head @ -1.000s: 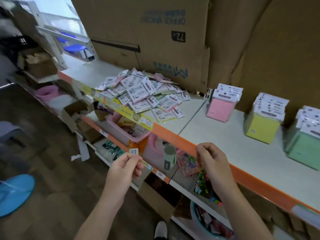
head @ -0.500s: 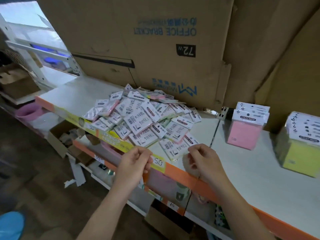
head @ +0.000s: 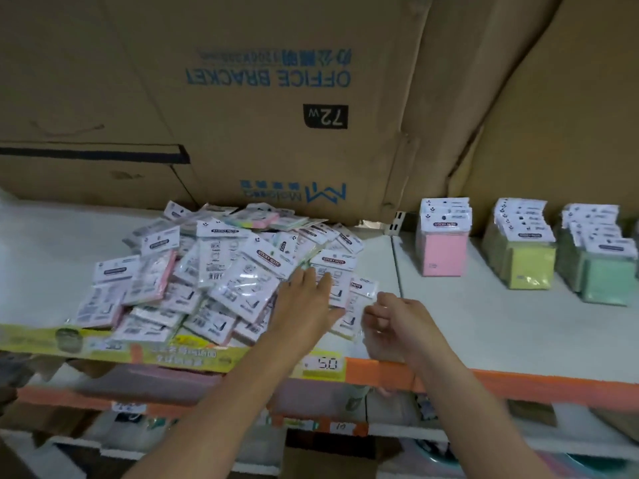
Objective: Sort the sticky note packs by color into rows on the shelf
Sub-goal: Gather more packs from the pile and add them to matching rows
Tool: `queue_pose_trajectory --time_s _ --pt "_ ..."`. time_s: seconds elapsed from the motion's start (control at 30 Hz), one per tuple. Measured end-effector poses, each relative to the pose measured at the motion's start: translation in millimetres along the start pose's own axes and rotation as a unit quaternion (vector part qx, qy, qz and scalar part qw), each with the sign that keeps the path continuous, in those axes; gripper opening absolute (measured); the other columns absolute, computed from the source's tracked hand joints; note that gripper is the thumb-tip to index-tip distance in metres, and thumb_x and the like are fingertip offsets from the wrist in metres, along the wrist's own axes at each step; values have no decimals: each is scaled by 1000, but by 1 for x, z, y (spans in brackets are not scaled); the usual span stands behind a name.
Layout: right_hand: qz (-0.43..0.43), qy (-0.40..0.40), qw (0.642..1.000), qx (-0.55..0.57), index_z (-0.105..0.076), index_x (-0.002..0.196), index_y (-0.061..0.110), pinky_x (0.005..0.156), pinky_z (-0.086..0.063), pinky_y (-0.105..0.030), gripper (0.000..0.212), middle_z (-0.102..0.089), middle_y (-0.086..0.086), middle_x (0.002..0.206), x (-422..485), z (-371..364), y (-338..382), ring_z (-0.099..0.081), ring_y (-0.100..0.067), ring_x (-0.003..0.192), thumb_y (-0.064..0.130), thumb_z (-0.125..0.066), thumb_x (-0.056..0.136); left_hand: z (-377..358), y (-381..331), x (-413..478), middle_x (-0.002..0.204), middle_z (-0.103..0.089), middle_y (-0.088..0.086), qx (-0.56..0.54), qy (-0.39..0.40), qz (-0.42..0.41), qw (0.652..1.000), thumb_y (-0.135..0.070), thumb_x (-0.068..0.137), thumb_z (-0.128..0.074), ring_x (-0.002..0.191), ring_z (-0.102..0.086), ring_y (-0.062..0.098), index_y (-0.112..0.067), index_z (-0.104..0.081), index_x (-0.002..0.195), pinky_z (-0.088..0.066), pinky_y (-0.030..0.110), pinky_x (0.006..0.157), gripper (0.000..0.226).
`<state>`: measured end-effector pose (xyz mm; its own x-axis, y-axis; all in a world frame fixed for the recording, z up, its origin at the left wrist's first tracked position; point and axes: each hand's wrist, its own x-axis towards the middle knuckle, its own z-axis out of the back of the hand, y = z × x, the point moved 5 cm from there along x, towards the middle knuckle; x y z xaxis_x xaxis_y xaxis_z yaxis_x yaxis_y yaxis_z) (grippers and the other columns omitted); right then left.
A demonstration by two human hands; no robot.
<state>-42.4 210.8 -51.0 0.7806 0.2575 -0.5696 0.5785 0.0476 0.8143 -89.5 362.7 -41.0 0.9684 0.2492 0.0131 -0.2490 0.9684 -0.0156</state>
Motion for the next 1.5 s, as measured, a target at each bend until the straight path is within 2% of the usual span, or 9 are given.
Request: queue_pose_trajectory --time_s 0.17,0.33,0.43,0.57,0.77,0.93,1.07,1.23,1.5 --pt "12 -30 998 -48 -63 81 -1 59 -42 -33 19 -62 -16 69 4 -4 6 -53 -24 61 12 -53 90 3 4 12 127 -60 16 81 -40 -74 993 -64 96 -36 123 -46 35 -11 -48 139 -43 40 94 69" --pt "-29 19 998 -51 -61 78 8 51 -40 -25 30 -54 -6 62 20 -23 12 -52 -15 54 30 -53 96 11 3 -6 80 -69 15 39 -187 -167 967 -36 78 -82 71 -64 38 -4 -73 96 -57 41 58 38" --pt "84 14 972 -219 -68 90 10 71 -42 -31 36 -65 -8 83 26 -33 25 -60 -21 77 42 -53 97 3 9 -10 98 -72 13 -74 -137 -128 979 -39 94 -54 91 -64 35 -5 -68 113 -55 43 71 41" --pt "121 41 956 -265 -60 109 6 66 -48 -27 39 -70 -12 100 30 -50 23 -65 -19 82 41 -63 92 -1 15 -19 127 -58 5 -195 -92 -100 971 -24 96 -50 121 -49 22 -15 -51 136 -45 35 94 41" --pt "150 -3 957 -249 -57 109 14 64 -56 -28 25 -70 -4 100 39 -37 18 -69 -15 81 27 -68 91 29 44 -47 121 -65 14 -116 -216 16 969 -14 82 -73 117 -57 36 -8 -69 114 -52 50 91 32" --pt "202 -40 967 -153 -56 111 20 60 -53 -25 22 -70 0 103 39 -17 23 -69 -15 87 21 -65 91 27 70 -47 137 -53 19 -19 -107 144 984 -42 75 -81 127 -47 39 -7 -56 133 -43 50 96 72" --pt "189 37 975 -112 -57 111 17 56 -51 -27 19 -72 -5 95 36 -37 22 -69 -14 73 15 -64 93 27 67 -43 146 -44 18 9 -104 169 980 -33 83 -74 131 -42 38 -12 -49 140 -39 50 98 67" --pt "170 107 975 -91 -53 123 13 74 -57 -42 32 -72 -8 106 37 -53 18 -70 -22 92 11 -61 92 29 85 -42 156 -28 20 -12 -81 227 970 -45 94 -53 140 -29 38 -13 -34 148 -34 50 105 66" --pt "170 193 959 -121 -57 98 23 59 -47 -30 32 -67 -10 74 15 -97 6 -61 -13 63 51 -58 84 53 70 -51 137 -50 5 -235 -190 159 940 -44 82 -68 125 -43 27 -15 -52 128 -43 43 97 57"
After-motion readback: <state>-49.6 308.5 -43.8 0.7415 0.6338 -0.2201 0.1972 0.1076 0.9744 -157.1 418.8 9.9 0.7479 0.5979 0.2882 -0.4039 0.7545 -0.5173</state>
